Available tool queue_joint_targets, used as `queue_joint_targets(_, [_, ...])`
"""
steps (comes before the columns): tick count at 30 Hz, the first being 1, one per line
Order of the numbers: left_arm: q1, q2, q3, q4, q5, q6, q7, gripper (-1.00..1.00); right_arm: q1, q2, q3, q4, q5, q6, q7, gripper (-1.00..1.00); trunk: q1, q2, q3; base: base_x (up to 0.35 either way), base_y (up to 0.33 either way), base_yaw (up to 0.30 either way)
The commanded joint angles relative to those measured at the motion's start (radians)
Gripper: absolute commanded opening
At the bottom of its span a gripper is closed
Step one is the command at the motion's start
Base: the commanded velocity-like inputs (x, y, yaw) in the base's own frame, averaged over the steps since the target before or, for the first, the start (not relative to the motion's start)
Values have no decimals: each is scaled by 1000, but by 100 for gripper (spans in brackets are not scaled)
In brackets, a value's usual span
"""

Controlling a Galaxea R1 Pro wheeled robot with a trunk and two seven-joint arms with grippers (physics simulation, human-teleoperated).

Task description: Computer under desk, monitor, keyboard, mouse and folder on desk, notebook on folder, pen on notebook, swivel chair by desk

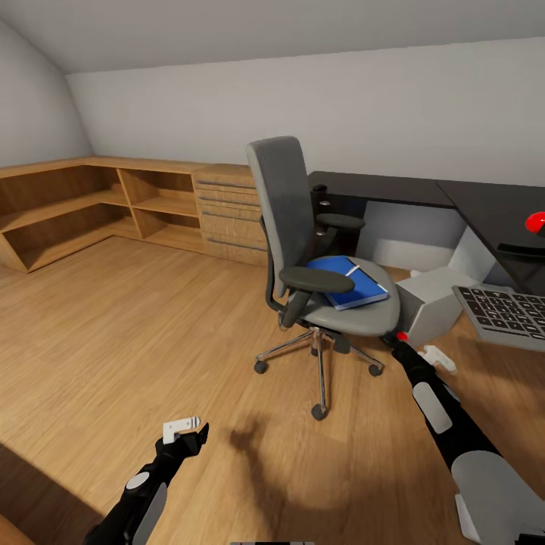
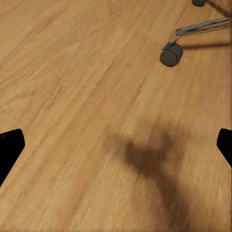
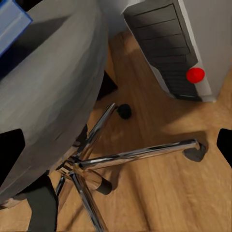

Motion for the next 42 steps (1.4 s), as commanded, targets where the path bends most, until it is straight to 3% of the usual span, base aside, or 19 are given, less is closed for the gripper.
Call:
queue_joint_targets(1, [0, -7, 5, -5, 9, -6, -9, 100, -2, 5, 9, -6, -7, -4, 3, 100, 0, 0, -1, 0, 0, 0])
queue_joint_targets(6, [0, -35, 4, -33, 9, -21, -8, 100, -5, 34, 18, -34, -7, -4, 7, 100, 0, 0, -1, 0, 0, 0])
queue_joint_targets(10, [5, -40, 3, -55, 10, -21, -8, 100, -2, 43, 18, -57, -6, -5, 6, 100, 0, 0, -1, 0, 0, 0])
queue_joint_targets(16, [10, -41, 3, -87, 11, -21, -8, 100, 3, 46, 18, -62, -6, -6, 7, 100, 0, 0, -1, 0, 0, 0])
queue_joint_targets(42, [11, -41, 4, -84, 11, -21, -10, 100, 5, 46, 17, -58, -8, -9, 8, 100, 0, 0, -1, 0, 0, 0])
